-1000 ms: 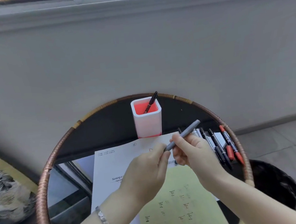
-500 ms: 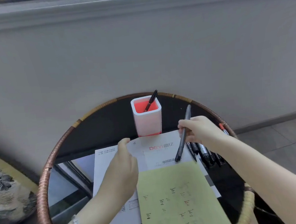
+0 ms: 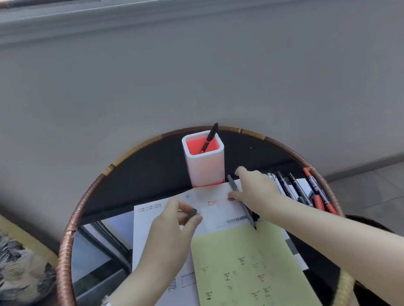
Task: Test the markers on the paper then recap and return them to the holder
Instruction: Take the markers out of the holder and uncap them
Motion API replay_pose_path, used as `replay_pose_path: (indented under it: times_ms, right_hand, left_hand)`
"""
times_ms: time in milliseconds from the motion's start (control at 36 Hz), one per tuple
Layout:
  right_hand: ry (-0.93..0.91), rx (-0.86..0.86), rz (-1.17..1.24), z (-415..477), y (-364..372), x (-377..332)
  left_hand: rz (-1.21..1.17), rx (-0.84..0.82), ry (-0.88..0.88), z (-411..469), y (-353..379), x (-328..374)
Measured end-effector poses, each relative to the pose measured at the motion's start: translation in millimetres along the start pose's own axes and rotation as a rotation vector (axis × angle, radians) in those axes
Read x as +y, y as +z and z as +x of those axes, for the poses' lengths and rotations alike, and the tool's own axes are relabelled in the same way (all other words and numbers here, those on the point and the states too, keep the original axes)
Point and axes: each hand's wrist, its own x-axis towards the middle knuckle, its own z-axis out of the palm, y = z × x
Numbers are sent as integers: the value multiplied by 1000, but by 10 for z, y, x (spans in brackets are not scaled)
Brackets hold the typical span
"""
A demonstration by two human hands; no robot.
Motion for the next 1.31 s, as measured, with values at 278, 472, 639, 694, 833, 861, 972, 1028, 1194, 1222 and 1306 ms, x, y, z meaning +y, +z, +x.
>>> replay_pose_path:
  times_ms: [278, 472, 639, 694, 833, 861, 972, 1028, 1194, 1222, 1306]
  right_hand:
    - [-35, 1, -37, 30, -67, 229]
    - [-3, 74, 233, 64, -175, 347]
    - [-57, 147, 440, 247, -369, 186]
    - [-78, 179, 488, 340, -441, 56]
    - [-11, 164, 485, 691, -527, -276]
    - [22, 145, 474, 769, -522, -322]
    - [90, 139, 494, 925, -497, -405]
    - [70, 158, 530, 914, -483, -399]
    - [-202, 443, 779, 494, -758, -441]
    - [-267, 495, 847, 382, -843, -437]
    - [-455, 557, 1016, 37, -1052, -391]
  left_hand:
    - [227, -91, 85, 400, 580, 163]
    - [387, -161, 102, 538, 747, 184]
    - [385, -97, 129, 492, 438, 133]
    - [393, -72, 135, 459, 288, 114]
    - [360, -34, 101, 337, -25, 81]
    - [353, -25, 103, 312, -71, 79]
    - [340, 17, 129, 238, -204, 81]
    - [328, 37, 141, 220, -240, 83]
    - [256, 129, 204, 234, -285, 146]
    - [239, 155, 228, 245, -285, 168]
    - [178, 220, 306, 275, -276, 289]
